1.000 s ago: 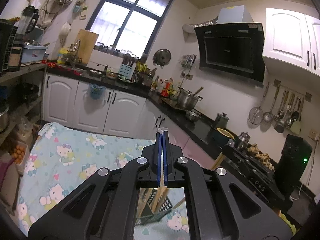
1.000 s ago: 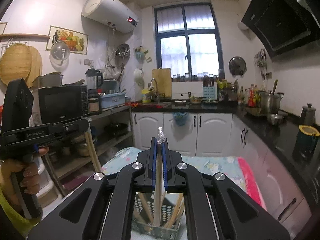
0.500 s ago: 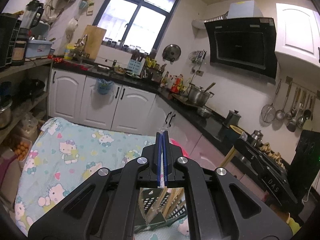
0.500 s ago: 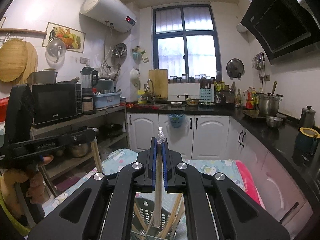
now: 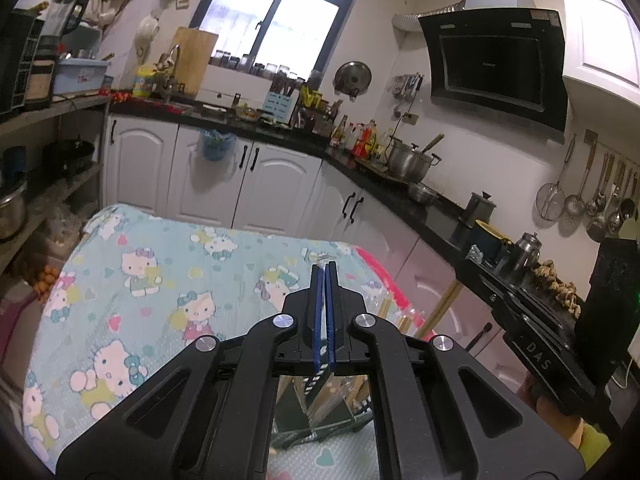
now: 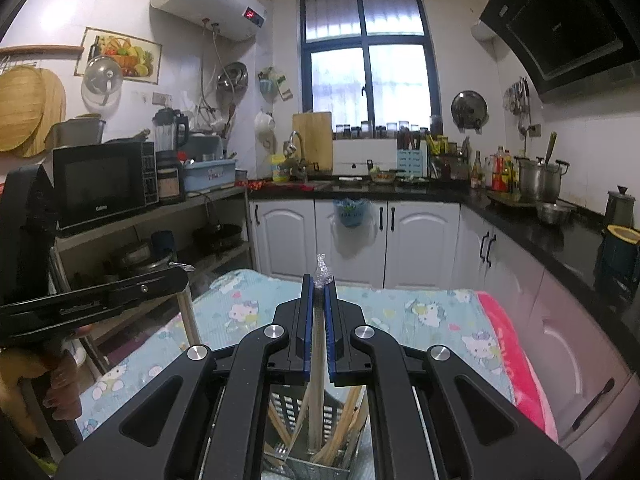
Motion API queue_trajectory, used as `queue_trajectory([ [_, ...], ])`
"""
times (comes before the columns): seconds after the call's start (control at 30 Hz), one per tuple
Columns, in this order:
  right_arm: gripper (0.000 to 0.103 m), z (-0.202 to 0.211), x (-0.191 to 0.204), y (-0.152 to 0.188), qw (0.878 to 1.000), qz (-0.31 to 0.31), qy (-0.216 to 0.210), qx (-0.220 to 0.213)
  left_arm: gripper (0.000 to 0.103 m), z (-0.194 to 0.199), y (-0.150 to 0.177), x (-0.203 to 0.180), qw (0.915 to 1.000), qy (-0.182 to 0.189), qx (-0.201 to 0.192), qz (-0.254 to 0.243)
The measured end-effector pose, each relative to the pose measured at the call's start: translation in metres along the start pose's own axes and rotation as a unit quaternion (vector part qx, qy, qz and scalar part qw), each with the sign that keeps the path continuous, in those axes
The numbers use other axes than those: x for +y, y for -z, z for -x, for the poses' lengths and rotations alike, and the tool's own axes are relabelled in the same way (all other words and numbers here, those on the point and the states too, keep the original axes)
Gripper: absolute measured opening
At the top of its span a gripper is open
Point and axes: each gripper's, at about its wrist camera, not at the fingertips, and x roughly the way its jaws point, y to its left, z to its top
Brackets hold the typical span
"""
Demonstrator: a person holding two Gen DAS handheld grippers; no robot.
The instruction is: Organize utensils
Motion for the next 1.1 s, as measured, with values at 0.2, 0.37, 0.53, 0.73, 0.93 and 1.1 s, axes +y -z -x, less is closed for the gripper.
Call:
queue_trajectory([
  [0.2, 0.043, -0.008, 0.003, 0.011, 1.0, -0.009, 0.002, 0.02, 0.037, -0.004, 0.01, 0.007, 0.9998, -0.007, 0.013, 0.009],
  [0.37, 0.052, -0.003, 0.003, 0.017, 1.0, -0.014, 0.0, 0.026, 0.057, 0.007, 0.013, 0.012, 0.9996, -0.022, 0.005, 0.017],
  [0.53, 0.062, 0.008, 0.003, 0.023, 0.999, -0.019, 0.002, 0.032, 0.083, 0.023, 0.013, 0.015, 0.9991, -0.035, -0.007, 0.022],
  [0.73, 0.072, 0.023, 0.003, 0.028, 0.999, -0.02, 0.003, 0.032, 0.092, 0.044, 0.015, 0.009, 0.9988, -0.044, -0.017, 0.013],
  [0.93, 0.083, 0.048, 0.006, 0.029, 1.0, -0.013, 0.006, 0.02, 0.092, 0.062, 0.023, 0.005, 0.9983, -0.055, -0.017, 0.006],
  [1.1, 0.089, 0.067, 0.008, 0.034, 1.0, -0.007, 0.013, 0.01, 0.092, 0.07, 0.038, -0.001, 0.9979, -0.064, -0.007, -0.007],
])
